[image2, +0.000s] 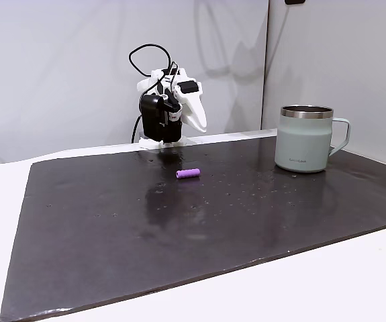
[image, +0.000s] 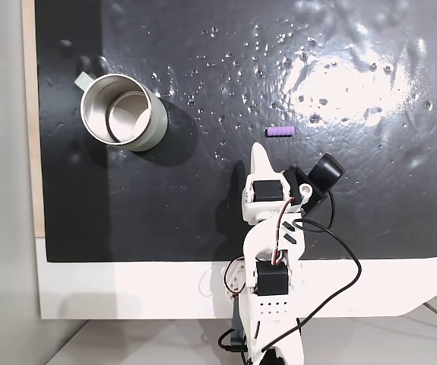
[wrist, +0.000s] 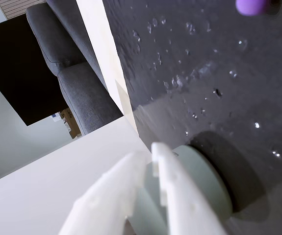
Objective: Grasp a pengrip and put it in the cup.
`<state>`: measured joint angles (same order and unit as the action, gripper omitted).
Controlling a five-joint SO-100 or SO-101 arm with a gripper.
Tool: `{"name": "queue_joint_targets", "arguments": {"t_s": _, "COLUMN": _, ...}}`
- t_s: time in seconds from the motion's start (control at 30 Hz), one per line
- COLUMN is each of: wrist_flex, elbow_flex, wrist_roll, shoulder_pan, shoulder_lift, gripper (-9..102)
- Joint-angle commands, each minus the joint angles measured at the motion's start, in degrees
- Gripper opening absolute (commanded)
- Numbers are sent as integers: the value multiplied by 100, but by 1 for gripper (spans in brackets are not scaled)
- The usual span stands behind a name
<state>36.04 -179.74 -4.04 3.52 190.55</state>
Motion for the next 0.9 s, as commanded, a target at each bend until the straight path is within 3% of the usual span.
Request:
{"name": "queue_joint_targets", "arguments": {"t_s": 0.0, "wrist_flex": 9, "elbow_flex": -299, "wrist_roll": 237, "shoulder_pan": 211, "shoulder_lift": 70, "gripper": 0}}
{"name": "queue_joint_targets", "arguments": {"t_s": 0.53, "wrist_flex": -53, "elbow_flex": -9, "wrist_roll": 334, "shoulder_pan": 229, "shoulder_lift": 70, "gripper": 0}}
{"name": "queue_joint_targets", "arguments": {"t_s": 0.7, "wrist_flex": 211, "elbow_flex": 940, "wrist_roll": 272, "shoulder_pan": 308, "shoulder_lift": -193, "gripper": 0}}
{"name": "queue_joint_targets", "arguments": {"t_s": 0.87, "wrist_flex": 861, "elbow_flex": 3023, "wrist_roll": -220, "shoulder_pan": 123, "shoulder_lift": -2329, "gripper": 0}}
